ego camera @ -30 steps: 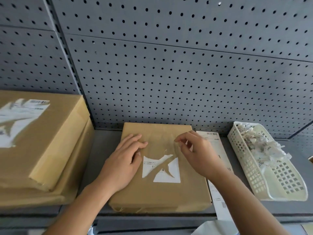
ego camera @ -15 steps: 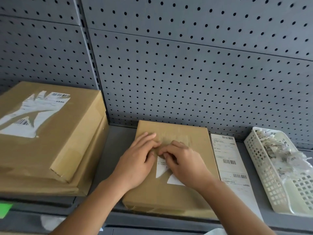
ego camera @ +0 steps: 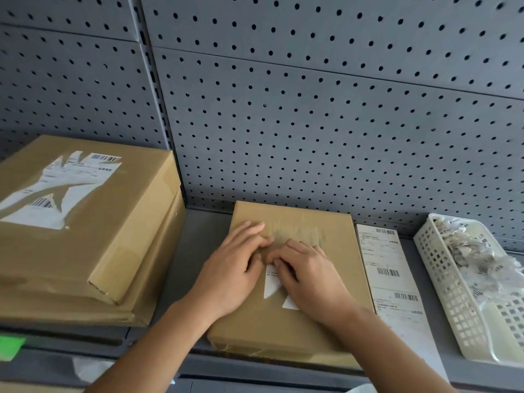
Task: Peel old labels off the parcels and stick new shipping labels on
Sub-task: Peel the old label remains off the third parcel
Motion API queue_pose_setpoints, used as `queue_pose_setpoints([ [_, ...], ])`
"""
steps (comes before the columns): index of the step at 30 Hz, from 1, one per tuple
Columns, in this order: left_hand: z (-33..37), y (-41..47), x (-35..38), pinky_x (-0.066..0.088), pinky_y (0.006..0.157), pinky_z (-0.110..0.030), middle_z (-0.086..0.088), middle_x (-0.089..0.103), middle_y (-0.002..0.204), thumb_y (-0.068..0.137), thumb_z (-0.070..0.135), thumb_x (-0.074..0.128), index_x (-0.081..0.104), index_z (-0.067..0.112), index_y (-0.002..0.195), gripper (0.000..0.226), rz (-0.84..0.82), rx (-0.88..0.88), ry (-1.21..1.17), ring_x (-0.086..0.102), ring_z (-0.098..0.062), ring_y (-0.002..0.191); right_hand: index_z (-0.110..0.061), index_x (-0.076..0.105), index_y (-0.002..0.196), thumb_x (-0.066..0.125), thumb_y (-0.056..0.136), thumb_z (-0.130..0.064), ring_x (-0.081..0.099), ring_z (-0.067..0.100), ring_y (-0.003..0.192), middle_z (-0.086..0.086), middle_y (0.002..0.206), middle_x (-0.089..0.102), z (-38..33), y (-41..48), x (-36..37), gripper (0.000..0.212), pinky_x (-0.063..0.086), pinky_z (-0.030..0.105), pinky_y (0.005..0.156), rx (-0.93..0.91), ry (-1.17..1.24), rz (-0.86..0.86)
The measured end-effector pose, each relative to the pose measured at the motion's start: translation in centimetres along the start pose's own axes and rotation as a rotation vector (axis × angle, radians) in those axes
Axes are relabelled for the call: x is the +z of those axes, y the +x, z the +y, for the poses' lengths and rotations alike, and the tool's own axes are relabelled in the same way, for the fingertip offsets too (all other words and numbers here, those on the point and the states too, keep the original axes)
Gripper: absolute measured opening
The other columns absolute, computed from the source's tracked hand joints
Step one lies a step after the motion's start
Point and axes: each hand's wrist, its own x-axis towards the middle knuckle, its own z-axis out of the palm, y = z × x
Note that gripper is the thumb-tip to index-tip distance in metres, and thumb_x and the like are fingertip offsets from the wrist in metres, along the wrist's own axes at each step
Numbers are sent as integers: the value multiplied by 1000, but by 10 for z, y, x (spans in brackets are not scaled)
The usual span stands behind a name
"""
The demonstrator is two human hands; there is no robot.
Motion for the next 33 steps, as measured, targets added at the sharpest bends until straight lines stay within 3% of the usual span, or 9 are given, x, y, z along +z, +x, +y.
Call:
queue_pose_setpoints([
  [4, 1, 0, 0, 19, 117, -21, 27, 25, 160, 105, 23, 43, 54, 33, 138, 37, 4, 7, 2, -1, 16, 147, -30, 61, 89, 42, 93, -29, 51, 0, 83, -18, 90, 58, 0, -1, -4, 20, 41, 27, 78, 30, 87, 11],
  [8, 0, 1, 0, 15, 114, -16, 27, 25, 160, 105, 23, 43, 54, 33, 139, 37, 6, 14, 17, -1, 16, 147, -31, 64, 101, 48, 96, -27, 53, -2, 88, -21, 97, 57, -1, 0, -5, 18, 40, 23, 80, 8, 82, -3],
  [11, 1, 0, -1, 14, 112, -14, 28, 24, 160, 106, 22, 43, 53, 33, 139, 37, 3, 14, 18, -2, 16, 146, -31, 64, 95, 47, 92, -28, 45, -7, 83, -22, 91, 53, -1, 0, -5, 18, 36, 21, 78, -11, 67, -8],
  [16, 2, 0, -2, 10, 110, -9, 27, 25, 160, 105, 22, 43, 54, 33, 139, 37, 7, 23, 17, -2, 17, 146, -31, 64, 96, 57, 87, -24, 51, 5, 72, -15, 85, 52, 1, 0, -11, 13, 39, 22, 73, 20, 200, -27],
  [19, 2, 0, -2, 10, 109, -10, 28, 25, 160, 105, 22, 43, 53, 33, 139, 37, 2, 17, 15, -2, 17, 146, -32, 67, 103, 62, 88, -29, 50, 3, 70, -15, 86, 50, 3, 0, -11, 16, 39, 21, 73, -27, 135, -49],
  [25, 3, 0, -2, 12, 111, -13, 28, 23, 160, 105, 22, 42, 52, 34, 140, 38, -2, 10, 17, -3, 17, 145, -30, 63, 95, 58, 95, -22, 37, -2, 77, -14, 92, 52, 2, 3, -7, 9, 45, 30, 75, -95, -8, -33],
  [30, 2, -1, -3, 9, 107, -7, 29, 24, 159, 106, 24, 42, 52, 35, 140, 37, -1, 17, 23, -3, 18, 145, -24, 61, 94, 55, 96, -13, 54, 9, 85, -15, 96, 52, 9, 0, -20, 12, 46, 33, 81, -69, 227, -135],
  [33, 2, -1, -2, 10, 110, -10, 28, 24, 160, 106, 23, 42, 53, 35, 139, 37, 5, 16, 21, -2, 17, 146, -21, 58, 93, 54, 97, -5, 56, 11, 82, -12, 93, 55, 8, -3, -26, 17, 44, 24, 77, -12, 316, -116],
])
